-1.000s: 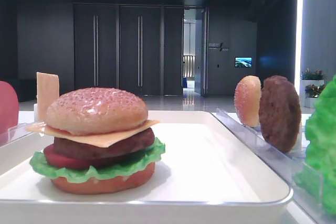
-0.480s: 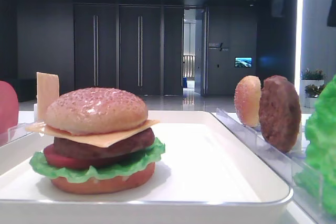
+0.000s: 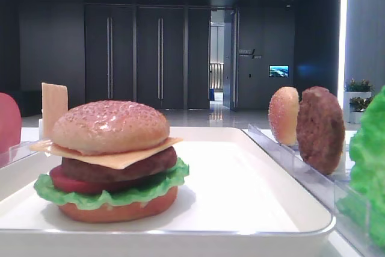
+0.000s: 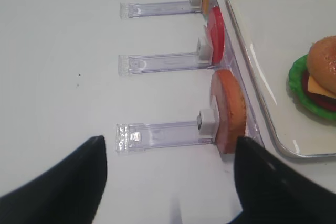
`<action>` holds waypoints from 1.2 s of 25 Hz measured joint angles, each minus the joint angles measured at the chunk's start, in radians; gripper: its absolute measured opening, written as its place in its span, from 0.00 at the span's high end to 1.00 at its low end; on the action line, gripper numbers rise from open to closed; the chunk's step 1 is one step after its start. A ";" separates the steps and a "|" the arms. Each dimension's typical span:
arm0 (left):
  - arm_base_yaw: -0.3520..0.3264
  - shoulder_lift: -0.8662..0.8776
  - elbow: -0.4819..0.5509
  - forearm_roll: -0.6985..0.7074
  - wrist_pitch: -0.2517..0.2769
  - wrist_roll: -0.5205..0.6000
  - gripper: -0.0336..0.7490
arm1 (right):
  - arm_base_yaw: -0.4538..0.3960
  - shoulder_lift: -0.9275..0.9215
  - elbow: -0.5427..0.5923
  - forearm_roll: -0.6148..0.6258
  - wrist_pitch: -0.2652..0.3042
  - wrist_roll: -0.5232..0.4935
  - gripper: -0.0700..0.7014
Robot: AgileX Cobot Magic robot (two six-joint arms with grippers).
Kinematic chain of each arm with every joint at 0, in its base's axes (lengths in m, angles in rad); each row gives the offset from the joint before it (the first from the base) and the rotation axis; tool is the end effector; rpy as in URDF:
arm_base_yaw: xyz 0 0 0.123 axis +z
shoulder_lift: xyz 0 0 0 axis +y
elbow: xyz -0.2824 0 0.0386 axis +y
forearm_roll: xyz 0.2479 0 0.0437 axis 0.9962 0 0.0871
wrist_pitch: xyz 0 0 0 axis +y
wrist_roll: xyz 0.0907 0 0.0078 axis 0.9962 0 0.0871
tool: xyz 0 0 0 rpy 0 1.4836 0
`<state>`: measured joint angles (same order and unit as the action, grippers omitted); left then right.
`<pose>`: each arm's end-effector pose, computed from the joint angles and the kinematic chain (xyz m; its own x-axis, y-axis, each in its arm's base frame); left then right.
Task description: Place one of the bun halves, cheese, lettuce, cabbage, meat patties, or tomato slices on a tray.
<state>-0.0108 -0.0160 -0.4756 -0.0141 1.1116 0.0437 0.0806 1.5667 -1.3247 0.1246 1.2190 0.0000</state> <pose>-0.0067 -0.0011 0.2663 -0.5067 0.0429 -0.8610 0.0407 0.9988 0.0258 0.3045 0.0353 0.2999 -0.9805 -0.0362 -0.1931 -0.0608 0.9906 0.1228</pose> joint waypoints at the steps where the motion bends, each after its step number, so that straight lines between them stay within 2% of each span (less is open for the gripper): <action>1: 0.000 0.000 0.000 0.000 0.000 0.000 0.22 | -0.021 0.000 0.000 -0.001 0.000 0.000 0.22; 6: 0.000 0.000 0.000 0.000 0.000 0.000 0.22 | -0.087 0.000 0.000 -0.003 0.002 -0.045 0.22; 11: 0.000 0.000 0.000 0.000 0.000 0.000 0.22 | -0.100 -0.008 0.016 -0.004 0.001 -0.050 0.22; 19: 0.000 0.000 0.000 0.000 0.000 0.000 0.22 | -0.100 -0.176 0.257 -0.004 0.000 -0.050 0.22; 30: 0.000 0.000 0.000 0.000 0.000 0.000 0.22 | -0.100 -0.641 0.547 -0.004 0.003 -0.043 0.22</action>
<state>-0.0108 -0.0160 -0.4756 -0.0141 1.1116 0.0437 -0.0192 0.9254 -0.7778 0.1206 1.2218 -0.0427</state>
